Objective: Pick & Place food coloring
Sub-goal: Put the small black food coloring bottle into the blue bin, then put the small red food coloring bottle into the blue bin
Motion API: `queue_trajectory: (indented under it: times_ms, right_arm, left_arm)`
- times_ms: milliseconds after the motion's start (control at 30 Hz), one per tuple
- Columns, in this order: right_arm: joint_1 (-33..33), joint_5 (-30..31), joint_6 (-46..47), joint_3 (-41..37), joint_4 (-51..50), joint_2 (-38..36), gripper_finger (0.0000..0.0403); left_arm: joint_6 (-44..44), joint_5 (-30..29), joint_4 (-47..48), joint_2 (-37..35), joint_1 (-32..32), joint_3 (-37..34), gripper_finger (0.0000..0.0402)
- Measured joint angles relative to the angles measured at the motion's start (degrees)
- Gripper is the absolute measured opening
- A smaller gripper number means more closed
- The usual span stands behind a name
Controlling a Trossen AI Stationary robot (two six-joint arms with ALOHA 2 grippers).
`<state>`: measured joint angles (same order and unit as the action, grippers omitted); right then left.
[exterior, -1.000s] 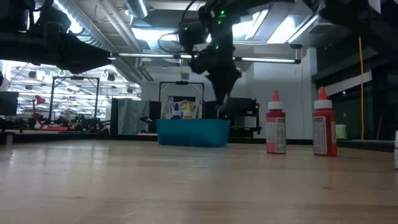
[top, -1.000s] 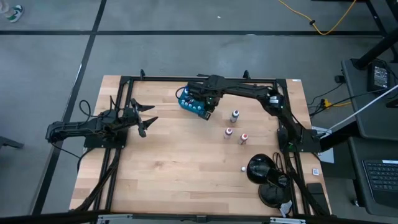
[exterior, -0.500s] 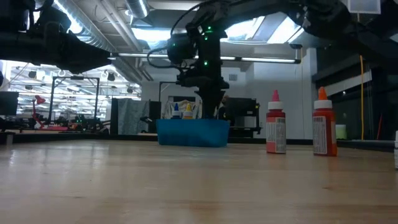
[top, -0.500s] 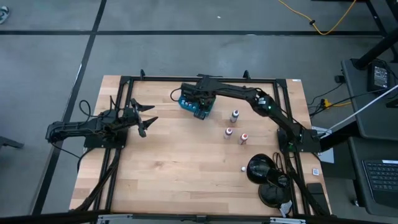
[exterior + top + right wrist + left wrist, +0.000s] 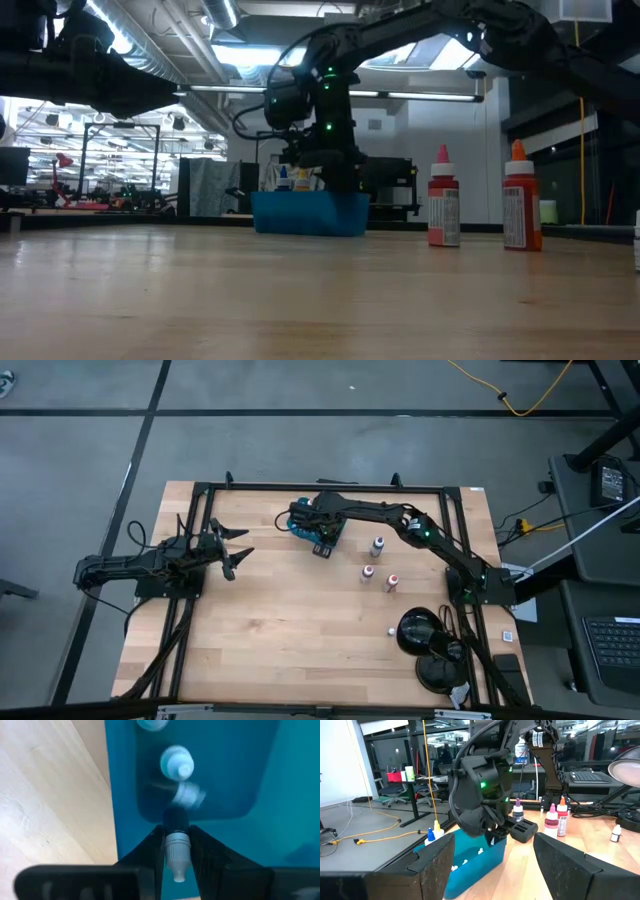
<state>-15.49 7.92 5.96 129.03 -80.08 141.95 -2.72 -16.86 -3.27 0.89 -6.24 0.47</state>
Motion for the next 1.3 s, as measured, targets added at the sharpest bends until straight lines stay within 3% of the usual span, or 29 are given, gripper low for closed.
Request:
queue_trajectory:
  times_ms: [367,567,767,1300]
  right_arm:
    - [0.0,0.0,-0.7,-2.7,1.4,0.0,0.0082]
    - [0.0,0.0,-1.6,-2.7,1.5,0.0,0.0111]
    - [-0.3,0.0,-1.7,-1.3,0.7,0.0,0.0140]
    - [-0.9,0.0,1.2,5.2,-6.9,-1.8,0.0144]
  left_arm:
    - [0.0,0.0,0.0,0.0,0.0,0.0,0.0267]
    - [0.0,0.0,0.0,0.0,0.0,0.0,0.0267]
    - [0.0,0.0,0.0,0.0,0.0,0.0,0.0267]
    - [0.0,0.0,0.0,0.0,0.0,0.0,0.0267]
